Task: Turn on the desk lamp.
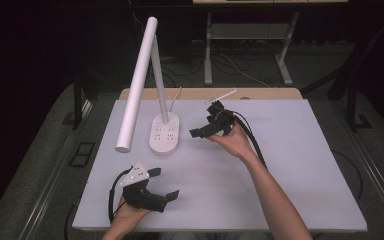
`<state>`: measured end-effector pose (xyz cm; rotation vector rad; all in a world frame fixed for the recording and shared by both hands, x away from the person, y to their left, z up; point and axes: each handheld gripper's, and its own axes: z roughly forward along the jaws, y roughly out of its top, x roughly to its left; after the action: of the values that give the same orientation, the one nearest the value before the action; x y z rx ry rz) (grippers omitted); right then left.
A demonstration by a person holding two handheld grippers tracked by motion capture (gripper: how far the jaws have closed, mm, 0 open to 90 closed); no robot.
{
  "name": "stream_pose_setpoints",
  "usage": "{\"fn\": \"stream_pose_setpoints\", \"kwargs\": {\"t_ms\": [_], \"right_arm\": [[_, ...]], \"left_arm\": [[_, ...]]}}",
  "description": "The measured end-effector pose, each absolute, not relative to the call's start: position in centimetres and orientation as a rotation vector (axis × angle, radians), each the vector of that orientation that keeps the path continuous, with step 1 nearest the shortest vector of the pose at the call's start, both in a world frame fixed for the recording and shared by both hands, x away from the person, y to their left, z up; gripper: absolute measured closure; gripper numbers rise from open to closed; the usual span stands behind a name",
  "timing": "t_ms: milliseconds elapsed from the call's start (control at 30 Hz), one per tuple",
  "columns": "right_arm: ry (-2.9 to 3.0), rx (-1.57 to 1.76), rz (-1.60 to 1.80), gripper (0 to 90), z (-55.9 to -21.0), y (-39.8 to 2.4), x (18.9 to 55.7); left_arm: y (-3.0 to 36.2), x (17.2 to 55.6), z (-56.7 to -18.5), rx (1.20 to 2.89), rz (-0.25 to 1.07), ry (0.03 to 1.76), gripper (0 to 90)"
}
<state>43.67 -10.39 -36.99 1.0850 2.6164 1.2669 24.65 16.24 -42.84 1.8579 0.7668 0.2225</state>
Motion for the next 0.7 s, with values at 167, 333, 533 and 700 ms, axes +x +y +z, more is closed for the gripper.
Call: {"fn": "stream_pose_setpoints", "kwargs": {"t_ms": [167,333,533,700], "right_arm": [[2.589,1.068,1.285,13.4,-36.7,-9.3,44.7],[2.581,1.07,1.329,23.0,-36.5,-8.7,45.7],[2.589,1.092,1.351,39.7,-36.7,-7.9,46.8],[2.582,1.088,1.369,52.0,-36.8,-7.1,47.4]], "left_arm": [[16.2,24.7,-42.8,1.858,0.222,0.763,0.0],[16.3,24.6,-42.8,1.855,0.22,0.768,0.0],[16.4,24.7,-42.8,1.859,0.222,0.763,0.0],[16.5,24.7,-42.7,1.856,0.223,0.762,0.0]]}}
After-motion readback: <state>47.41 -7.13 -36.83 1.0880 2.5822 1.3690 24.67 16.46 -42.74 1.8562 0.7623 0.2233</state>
